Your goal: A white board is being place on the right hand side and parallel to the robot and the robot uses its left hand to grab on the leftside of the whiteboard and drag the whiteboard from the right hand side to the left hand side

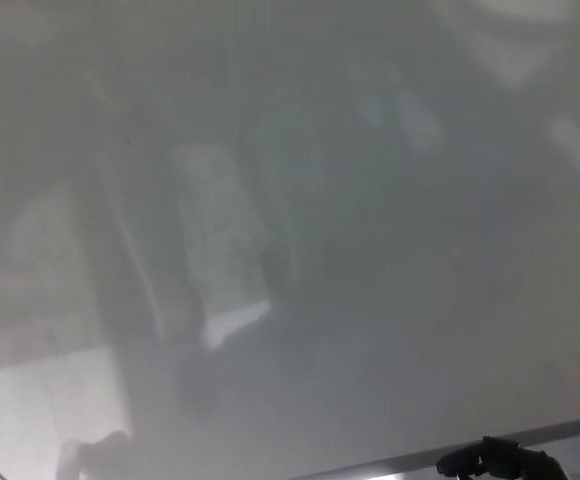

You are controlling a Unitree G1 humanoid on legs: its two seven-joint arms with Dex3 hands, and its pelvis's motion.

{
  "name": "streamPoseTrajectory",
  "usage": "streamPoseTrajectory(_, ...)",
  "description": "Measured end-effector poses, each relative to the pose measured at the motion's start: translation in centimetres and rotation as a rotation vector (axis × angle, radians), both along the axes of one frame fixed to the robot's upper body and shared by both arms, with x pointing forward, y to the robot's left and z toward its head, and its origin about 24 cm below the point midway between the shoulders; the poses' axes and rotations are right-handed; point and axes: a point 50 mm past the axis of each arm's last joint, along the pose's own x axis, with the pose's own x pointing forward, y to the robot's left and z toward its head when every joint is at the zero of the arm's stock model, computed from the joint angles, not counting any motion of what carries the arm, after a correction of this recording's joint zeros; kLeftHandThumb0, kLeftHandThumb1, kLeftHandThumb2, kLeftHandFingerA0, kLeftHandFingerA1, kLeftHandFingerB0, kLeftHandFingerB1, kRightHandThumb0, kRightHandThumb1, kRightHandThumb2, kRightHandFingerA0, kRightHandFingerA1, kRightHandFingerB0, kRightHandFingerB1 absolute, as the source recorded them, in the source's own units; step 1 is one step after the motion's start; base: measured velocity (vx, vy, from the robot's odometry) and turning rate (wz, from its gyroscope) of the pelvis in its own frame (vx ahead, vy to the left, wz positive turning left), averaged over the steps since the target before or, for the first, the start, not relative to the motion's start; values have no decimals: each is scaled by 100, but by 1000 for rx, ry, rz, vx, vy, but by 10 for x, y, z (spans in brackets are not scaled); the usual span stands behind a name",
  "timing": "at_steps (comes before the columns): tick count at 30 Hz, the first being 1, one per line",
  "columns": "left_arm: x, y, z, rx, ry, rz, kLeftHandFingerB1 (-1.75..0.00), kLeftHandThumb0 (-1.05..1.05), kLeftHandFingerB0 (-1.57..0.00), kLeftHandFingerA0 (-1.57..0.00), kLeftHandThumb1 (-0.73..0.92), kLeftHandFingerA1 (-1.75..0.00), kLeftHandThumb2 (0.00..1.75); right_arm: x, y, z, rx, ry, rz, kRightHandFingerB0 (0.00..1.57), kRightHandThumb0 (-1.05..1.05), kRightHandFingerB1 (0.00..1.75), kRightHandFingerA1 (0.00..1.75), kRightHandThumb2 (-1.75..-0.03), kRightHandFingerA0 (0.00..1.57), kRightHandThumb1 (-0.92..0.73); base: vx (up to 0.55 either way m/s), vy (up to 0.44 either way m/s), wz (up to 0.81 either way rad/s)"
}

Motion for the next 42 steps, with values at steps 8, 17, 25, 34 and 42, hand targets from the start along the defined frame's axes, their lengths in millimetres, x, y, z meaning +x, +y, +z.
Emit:
streamPoseTrajectory(8, -11, -3, -32, -79, -93, 45, 0, -89, 0, -35, 92, -45, 67, -1, 0, -1, 0, 4, 0, 80, -44, 77, 91, -75, 105, -66, 0, 0, 0)
streamPoseTrajectory(17, -25, -23, -74, -258, -248, 113, -12, -91, 0, 0, 78, -10, 110, -5, 1, -3, 2, 19, 1, 69, -39, 81, 88, -78, 103, -65, 0, 0, 0)
streamPoseTrajectory(25, -63, -47, -139, -353, -174, 213, -11, -85, 0, 0, 72, -16, 106, -9, 6, -6, 15, 32, 1, 74, -39, 84, 90, -79, 103, -63, 0, 0, 0)
streamPoseTrajectory(34, -148, -92, -235, -403, 133, 414, -34, -70, -7, -4, 58, -40, 89, -12, 6, -8, 16, 43, -4, 79, -38, 81, 90, -79, 106, -62, 0, 0, 0)
streamPoseTrajectory(42, -182, -108, -260, -252, 324, 408, -41, -69, -19, -11, 59, -41, 87, -13, 6, -9, 16, 49, -4, 79, -37, 79, 90, -78, 107, -62, -1, -1, 2)
